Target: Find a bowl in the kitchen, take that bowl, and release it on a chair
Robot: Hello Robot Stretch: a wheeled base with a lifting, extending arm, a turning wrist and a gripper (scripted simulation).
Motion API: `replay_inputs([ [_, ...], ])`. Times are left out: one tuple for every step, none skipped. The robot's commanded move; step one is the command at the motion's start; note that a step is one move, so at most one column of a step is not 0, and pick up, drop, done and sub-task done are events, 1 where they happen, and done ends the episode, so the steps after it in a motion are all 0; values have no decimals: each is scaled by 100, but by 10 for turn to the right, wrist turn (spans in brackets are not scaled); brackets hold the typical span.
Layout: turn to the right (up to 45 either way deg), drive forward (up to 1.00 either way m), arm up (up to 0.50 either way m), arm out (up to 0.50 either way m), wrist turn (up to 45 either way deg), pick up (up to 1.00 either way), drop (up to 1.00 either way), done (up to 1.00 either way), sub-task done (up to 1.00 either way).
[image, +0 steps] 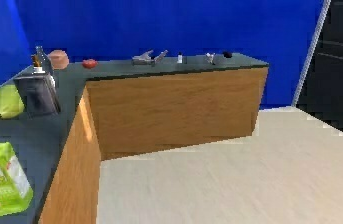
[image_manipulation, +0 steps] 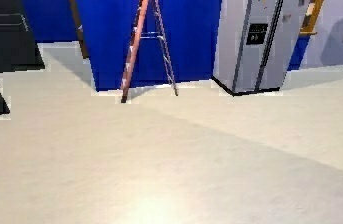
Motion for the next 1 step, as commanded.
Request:
replay_inputs([
  [0,20,0,0,0,0,0,0,0],
])
